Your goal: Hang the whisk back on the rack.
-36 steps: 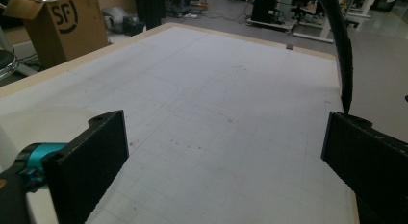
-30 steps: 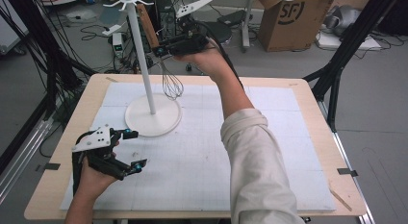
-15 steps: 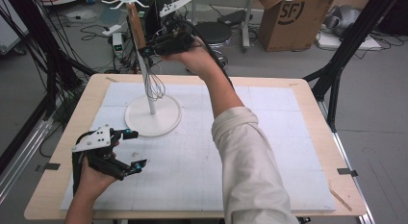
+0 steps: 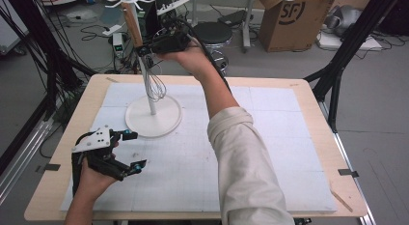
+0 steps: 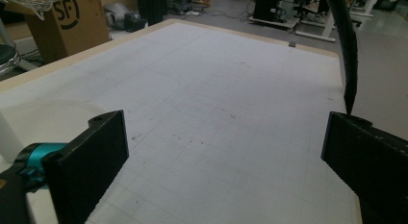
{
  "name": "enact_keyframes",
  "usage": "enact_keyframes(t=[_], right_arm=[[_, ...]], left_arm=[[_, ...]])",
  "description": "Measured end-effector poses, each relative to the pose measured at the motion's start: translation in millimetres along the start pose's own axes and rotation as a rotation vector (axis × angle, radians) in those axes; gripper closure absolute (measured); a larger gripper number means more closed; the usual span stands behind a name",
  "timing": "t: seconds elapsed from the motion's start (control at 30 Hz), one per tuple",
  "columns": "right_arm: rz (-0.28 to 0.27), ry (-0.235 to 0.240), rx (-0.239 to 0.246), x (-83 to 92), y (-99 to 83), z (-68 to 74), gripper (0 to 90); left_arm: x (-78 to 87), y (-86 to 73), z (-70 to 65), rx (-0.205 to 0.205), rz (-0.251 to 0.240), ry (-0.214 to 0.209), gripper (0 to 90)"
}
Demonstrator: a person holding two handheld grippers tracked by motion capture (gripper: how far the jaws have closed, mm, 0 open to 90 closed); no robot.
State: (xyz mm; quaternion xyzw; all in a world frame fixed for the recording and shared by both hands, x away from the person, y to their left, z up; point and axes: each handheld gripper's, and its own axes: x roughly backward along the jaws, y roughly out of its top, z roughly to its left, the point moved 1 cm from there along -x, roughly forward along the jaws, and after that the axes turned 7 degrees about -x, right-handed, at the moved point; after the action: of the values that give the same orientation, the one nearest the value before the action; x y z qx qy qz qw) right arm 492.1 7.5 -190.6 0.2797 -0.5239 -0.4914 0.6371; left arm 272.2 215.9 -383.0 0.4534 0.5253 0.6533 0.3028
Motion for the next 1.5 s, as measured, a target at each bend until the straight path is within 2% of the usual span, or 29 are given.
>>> enact_keyframes(t=[0.03, 0.1, 0.17, 0.33, 0.47, 0.5, 0.6, 0.7, 0.93, 0.97, 1.03, 1.07, 1.3, 1.37, 1.5], right_arm=[[-0.003, -0.012, -0.018, -0.3, -0.2, 0.6, 71.0], [0.003, -0.062, -0.017, -0.6, -1.8, -0.7, 63.9], [-0.001, -0.085, -0.019, -0.5, -4.9, -2.0, 57.4], [0.001, -0.146, 0.009, 9.7, -17.5, -2.6, 43.2], [-0.009, -0.17, 0.028, 17.7, -22.1, -1.1, 40.2], [-0.016, -0.178, 0.027, 25.4, -25.4, 1.1, 39.8], [-0.026, -0.181, 0.036, 32.1, -28.7, 3.4, 39.4], [-0.046, -0.197, 0.071, 41.9, -34.1, 7.6, 38.9], [-0.05, -0.189, 0.069, 63.0, -51.4, 15.4, 26.0], [-0.05, -0.188, 0.055, 65.6, -54.8, 17.1, 24.3], [-0.035, -0.196, 0.059, 71.2, -61.0, 19.1, 21.3], [-0.04, -0.206, 0.067, 74.2, -64.0, 19.5, 21.2], [-0.046, -0.218, 0.032, 95.9, -86.2, 24.8, 14.6], [-0.044, -0.214, 0.024, 101.4, -92.6, 26.1, 10.8], [-0.063, -0.216, 0.024, 111.6, -104.9, 30.1, 8.6]], left_arm=[[-0.3, -0.2, 0.1, -0.001, 0.004, 0.0, 3.1], [-0.8, -0.2, -0.3, 0.0, 0.004, -0.003, 3.1], [-0.7, 0.0, -1.0, 0.001, 0.003, 0.0, 3.1], [0.2, -0.2, -0.2, -0.006, 0.006, 0.003, 3.1], [-1.0, -0.3, -0.9, -0.003, 0.009, 0.002, 3.0], [-1.4, -0.2, -1.1, -0.002, 0.009, 0.0, 3.0], [-2.7, -0.2, -1.5, -0.003, 0.011, -0.003, 3.1], [-3.7, -0.5, -1.9, -0.001, 0.016, -0.004, 3.1], [-5.2, -0.8, -2.1, -0.004, 0.023, -0.004, 3.1], [-6.0, -0.8, -2.2, -0.004, 0.022, -0.01, 3.0], [-6.8, -0.7, -2.7, -0.004, 0.024, -0.008, 3.1], [-6.9, -0.5, -2.8, -0.007, 0.025, -0.014, 3.1], [-7.5, 0.9, -4.4, -0.011, 0.024, -0.015, 3.1], [-8.4, 1.0, -5.0, -0.008, 0.024, -0.017, 3.1], [-9.5, 0.3, -4.8, -0.007, 0.028, -0.016, 3.0]])
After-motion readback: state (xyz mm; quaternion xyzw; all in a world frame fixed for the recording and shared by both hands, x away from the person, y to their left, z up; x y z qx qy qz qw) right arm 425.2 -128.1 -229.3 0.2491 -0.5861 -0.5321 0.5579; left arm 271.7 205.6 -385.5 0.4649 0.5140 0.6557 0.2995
